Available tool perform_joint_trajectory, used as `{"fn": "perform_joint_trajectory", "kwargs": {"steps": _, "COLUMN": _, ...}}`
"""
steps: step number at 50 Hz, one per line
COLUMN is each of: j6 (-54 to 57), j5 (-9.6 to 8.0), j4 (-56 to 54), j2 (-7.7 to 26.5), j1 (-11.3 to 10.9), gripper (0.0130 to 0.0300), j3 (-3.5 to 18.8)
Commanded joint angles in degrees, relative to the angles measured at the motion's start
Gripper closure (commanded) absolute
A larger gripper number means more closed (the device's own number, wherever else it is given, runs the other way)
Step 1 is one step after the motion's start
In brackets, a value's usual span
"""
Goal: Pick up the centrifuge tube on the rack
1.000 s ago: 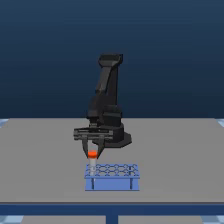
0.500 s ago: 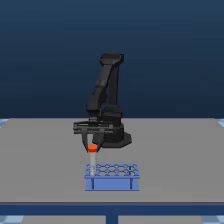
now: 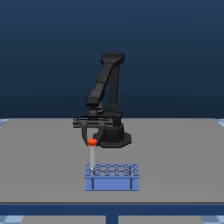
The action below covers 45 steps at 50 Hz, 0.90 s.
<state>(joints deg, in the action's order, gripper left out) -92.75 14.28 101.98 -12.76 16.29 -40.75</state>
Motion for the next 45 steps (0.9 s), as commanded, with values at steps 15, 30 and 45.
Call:
{"fn": "perform_joint_trajectory", "kwargs": {"steps": 15, "j6": -15.5, "j5": 1.30, "j4": 13.7, "j2": -1.6, "j1": 0.0, "gripper": 0.0300, "j3": 2.2}}
{"fn": "perform_joint_trajectory", "kwargs": {"steps": 30, "j6": -21.8, "j5": 2.27, "j4": 19.8, "j2": -2.4, "j1": 0.0, "gripper": 0.0300, "j3": 3.4}}
{"fn": "perform_joint_trajectory", "kwargs": {"steps": 45, "j6": -24.1, "j5": 2.70, "j4": 22.0, "j2": -2.7, "j1": 0.0, "gripper": 0.0300, "j3": 3.9}}
